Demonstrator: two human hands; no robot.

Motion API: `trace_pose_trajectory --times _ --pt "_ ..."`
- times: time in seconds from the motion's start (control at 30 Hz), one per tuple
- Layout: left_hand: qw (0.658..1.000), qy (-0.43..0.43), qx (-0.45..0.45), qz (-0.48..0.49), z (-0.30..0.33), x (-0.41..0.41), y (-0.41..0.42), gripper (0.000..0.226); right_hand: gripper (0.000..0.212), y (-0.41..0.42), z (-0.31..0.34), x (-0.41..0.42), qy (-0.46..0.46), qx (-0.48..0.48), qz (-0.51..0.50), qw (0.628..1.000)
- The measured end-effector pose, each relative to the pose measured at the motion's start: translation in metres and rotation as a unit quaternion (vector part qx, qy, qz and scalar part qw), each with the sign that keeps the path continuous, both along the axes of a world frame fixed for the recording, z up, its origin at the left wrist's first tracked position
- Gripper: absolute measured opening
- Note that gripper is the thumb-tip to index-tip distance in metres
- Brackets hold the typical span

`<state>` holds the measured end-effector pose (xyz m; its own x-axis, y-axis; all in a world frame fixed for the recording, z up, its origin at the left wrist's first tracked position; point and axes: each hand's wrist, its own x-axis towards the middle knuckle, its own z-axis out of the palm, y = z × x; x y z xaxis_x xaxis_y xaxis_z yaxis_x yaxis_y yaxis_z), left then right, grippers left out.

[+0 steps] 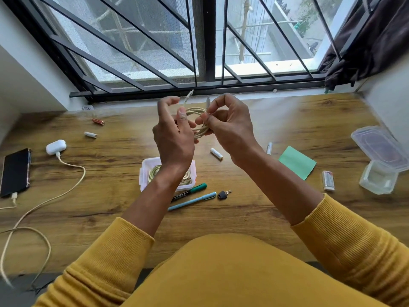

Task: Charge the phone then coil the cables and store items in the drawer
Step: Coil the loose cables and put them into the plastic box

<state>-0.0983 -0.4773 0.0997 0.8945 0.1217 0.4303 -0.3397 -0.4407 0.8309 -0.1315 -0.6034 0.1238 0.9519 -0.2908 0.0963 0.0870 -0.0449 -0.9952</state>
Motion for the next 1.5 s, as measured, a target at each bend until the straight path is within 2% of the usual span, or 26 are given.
trace_pose_trajectory --times 0.17,0.33,0.5,0.53,0.6,0.67,0.73,0.97,1.07,1.17,1.33,1.5 --pt "0.997 -0.042 0.059 -0.023 0.003 0.003 0.008 0.024 0.019 -0.004 0.003 0.005 -0.009 -0.027 -0.003 1.000" --pt "0.987 0.037 0.095 -0.122 0.010 0.005 0.018 0.025 0.020 -0.013 -0.002 0.008 -0.001 -0.034 -0.016 0.999" --pt "0.977 0.059 0.164 -0.125 0.006 0.010 0.020 0.026 0.023 -0.014 -0.008 0.011 -0.003 -0.103 -0.031 0.994" --pt "0.977 0.081 0.146 -0.131 0.005 0.011 0.020 0.026 0.023 -0.014 -0.009 0.012 -0.003 -0.119 -0.035 0.992" --pt "0.973 0.159 0.033 -0.161 0.005 0.014 0.019 0.022 0.025 -0.016 -0.009 0.015 0.003 -0.126 -0.043 0.991" --pt "0.943 0.238 -0.128 -0.192 0.007 0.015 0.017 0.017 0.026 -0.018 -0.010 0.016 0.005 -0.114 -0.038 0.993" --pt "0.909 0.284 -0.232 -0.198 0.012 0.016 0.016 0.014 0.022 -0.020 -0.010 0.016 0.000 -0.109 -0.018 0.994" --pt "0.841 0.354 -0.375 -0.163 0.021 0.015 0.014 0.009 0.018 -0.021 -0.010 0.014 -0.020 -0.102 0.002 0.995" --pt "0.793 0.374 -0.452 -0.164 0.024 0.014 0.011 0.006 0.018 -0.022 -0.014 0.013 -0.025 -0.124 0.014 0.992" --pt "0.772 0.386 -0.478 -0.165 0.026 0.014 0.010 0.008 0.018 -0.022 -0.017 0.012 -0.025 -0.138 0.015 0.990" --pt "0.808 0.391 -0.408 -0.166 0.025 0.013 0.013 0.012 0.018 -0.025 -0.013 0.013 -0.035 -0.156 0.021 0.987" --pt "0.794 0.397 -0.432 -0.163 0.031 0.011 0.012 0.010 0.024 -0.024 -0.008 0.014 -0.047 -0.143 0.033 0.988"
